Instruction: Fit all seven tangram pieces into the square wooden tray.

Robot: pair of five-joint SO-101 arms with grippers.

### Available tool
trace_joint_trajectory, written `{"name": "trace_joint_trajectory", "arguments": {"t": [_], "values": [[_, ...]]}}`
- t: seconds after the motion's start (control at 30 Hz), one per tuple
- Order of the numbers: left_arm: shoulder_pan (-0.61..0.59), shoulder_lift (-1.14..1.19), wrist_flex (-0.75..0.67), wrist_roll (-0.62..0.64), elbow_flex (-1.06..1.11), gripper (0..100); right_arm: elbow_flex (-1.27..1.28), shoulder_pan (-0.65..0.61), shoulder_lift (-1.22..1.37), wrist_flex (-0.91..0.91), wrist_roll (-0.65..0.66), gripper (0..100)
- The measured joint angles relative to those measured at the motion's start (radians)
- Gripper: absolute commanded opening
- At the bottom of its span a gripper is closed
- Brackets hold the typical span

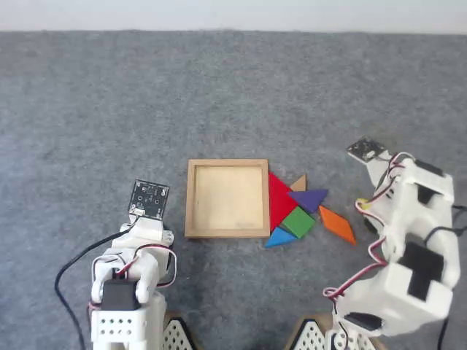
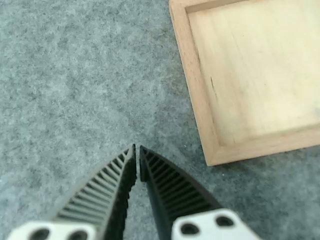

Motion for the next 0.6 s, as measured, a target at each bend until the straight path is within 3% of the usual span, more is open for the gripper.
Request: {"name": "trace_joint_trajectory", "arguments": {"t": [0.4,0.6], "values": [[0.000,0.000,0.000,0.000,0.000,1,0.021,0.002,0.011,-0.017,-0.046,31.1],[0.000,0.000,0.000,0.000,0.000,1,0.014,0.003,0.011,-0.029,-0.120,16.5]]}}
